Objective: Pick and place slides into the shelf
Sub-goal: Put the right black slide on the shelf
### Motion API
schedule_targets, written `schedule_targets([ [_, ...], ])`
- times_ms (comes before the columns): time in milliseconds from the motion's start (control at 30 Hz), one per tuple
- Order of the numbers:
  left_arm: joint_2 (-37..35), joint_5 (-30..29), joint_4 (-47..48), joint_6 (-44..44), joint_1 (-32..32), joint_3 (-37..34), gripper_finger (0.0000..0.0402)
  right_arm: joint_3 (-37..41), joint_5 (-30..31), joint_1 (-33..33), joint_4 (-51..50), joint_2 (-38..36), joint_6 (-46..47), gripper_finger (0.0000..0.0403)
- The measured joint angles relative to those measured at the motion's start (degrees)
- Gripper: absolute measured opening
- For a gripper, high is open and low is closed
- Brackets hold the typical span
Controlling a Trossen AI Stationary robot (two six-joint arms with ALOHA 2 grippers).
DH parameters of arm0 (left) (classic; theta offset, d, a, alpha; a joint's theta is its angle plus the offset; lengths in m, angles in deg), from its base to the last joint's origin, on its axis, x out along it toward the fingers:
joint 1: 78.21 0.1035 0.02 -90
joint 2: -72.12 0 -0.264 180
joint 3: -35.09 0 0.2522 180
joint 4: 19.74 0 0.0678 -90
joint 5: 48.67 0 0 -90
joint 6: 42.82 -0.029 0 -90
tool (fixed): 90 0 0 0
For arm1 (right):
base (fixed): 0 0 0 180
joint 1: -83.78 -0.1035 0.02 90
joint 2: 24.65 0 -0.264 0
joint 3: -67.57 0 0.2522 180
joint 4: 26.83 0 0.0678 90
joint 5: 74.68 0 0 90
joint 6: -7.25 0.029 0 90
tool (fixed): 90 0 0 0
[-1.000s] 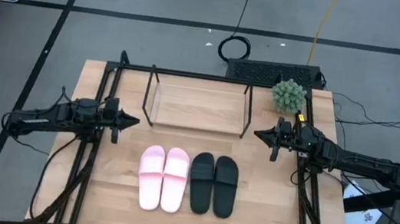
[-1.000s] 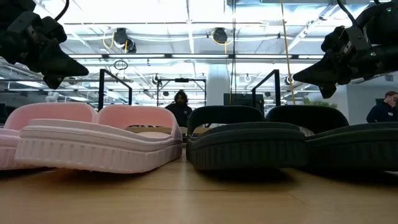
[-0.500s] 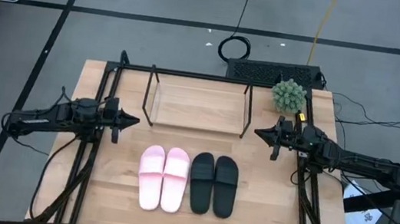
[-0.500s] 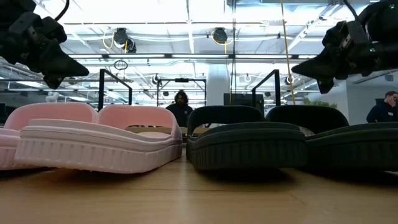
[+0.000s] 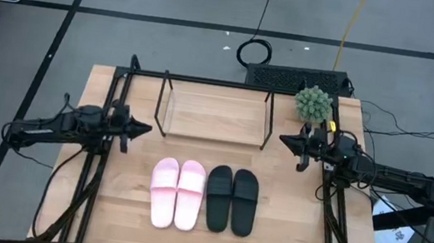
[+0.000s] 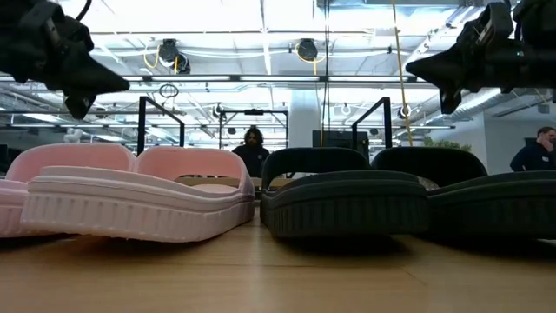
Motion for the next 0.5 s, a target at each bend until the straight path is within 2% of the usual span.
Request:
schedule_targets([
  [100,0.0,0.15,-2.39,4.56,0.0,0.0,0.0024,0.0,0.57,0.0,1.33,0.02,7.49,0.0],
  [267,0.0,0.04,-6.13,9.89,-0.01,0.0,0.0024,0.0,3.9,0.0,7.95,0.16,12.87,0.0],
  [400,0.02,-0.99,-7.47,13.01,0.0,0.0,0.0024,0.0,6.08,0.0,13.34,0.2,13.43,0.0],
  [500,0.0,0.36,-8.35,14.51,-0.02,0.0,0.0024,0.0,5.93,0.0,16.6,0.26,12.62,0.0],
])
